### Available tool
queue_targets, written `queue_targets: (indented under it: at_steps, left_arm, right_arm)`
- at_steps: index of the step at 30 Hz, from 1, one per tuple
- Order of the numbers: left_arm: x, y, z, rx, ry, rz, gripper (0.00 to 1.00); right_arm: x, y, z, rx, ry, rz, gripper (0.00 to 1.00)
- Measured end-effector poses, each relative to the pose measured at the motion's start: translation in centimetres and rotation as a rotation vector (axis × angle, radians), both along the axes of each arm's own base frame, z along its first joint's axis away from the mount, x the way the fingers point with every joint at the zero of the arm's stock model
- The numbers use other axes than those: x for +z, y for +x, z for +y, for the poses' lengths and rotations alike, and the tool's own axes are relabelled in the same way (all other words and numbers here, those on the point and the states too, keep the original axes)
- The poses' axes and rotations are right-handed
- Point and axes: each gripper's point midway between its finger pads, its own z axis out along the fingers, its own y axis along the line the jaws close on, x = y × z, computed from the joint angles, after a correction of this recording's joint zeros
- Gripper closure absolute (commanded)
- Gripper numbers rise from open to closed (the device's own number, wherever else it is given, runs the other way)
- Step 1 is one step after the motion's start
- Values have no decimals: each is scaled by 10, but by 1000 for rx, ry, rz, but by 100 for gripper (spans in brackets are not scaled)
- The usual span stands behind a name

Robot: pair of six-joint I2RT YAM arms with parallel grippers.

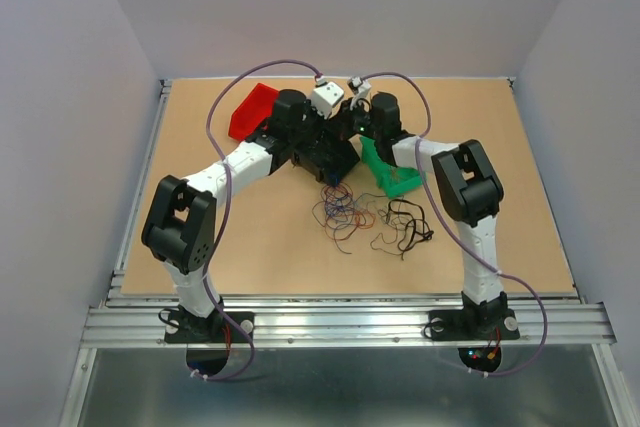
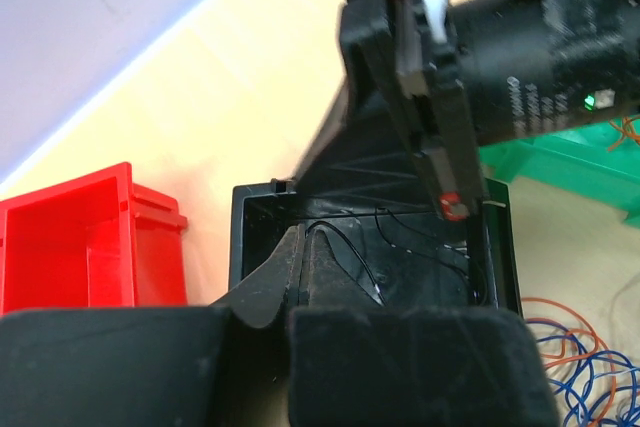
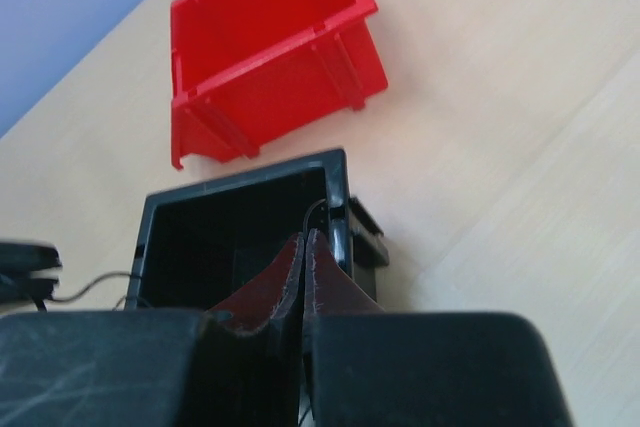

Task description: Untangle the cables

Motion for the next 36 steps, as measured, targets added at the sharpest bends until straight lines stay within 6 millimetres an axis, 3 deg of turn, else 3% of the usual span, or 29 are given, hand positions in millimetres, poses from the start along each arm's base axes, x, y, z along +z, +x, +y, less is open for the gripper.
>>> queue_targets:
  at_steps: [4, 11, 15, 19, 20, 24, 28, 31, 36]
  left_arm:
    - [8, 3, -1, 9, -14, -13, 100]
    - [72, 21, -14, 14, -128, -139, 100]
    - [79, 29, -17, 6, -170, -178, 100]
    - [52, 37, -14, 7, -177, -163, 100]
    - [40, 40, -10, 12, -172, -146, 100]
    - [-3, 46, 5, 32, -163, -97, 100]
    - [-40, 49, 19, 47, -155, -50, 100]
    - [-47, 51, 23, 40, -162, -46, 100]
    - [-38, 50, 15, -5, -196, -94, 100]
  right_arm:
    - [-8, -13, -5, 2, -21, 19, 100]
    - [-4, -40, -4, 13, -45, 8, 100]
    - [-6, -48, -1, 15, -59, -9, 99]
    - [-18, -52, -2, -3, -85, 4, 96]
    - [-20, -52, -4, -9, -90, 6, 91]
    - [-23, -49, -6, -35, -97, 9, 85]
    - [-23, -45, -9, -64, -102, 8, 68]
    - [-25, -44, -12, -86, -102, 5, 65]
    - [-34, -53, -21, -110, -103, 21, 55]
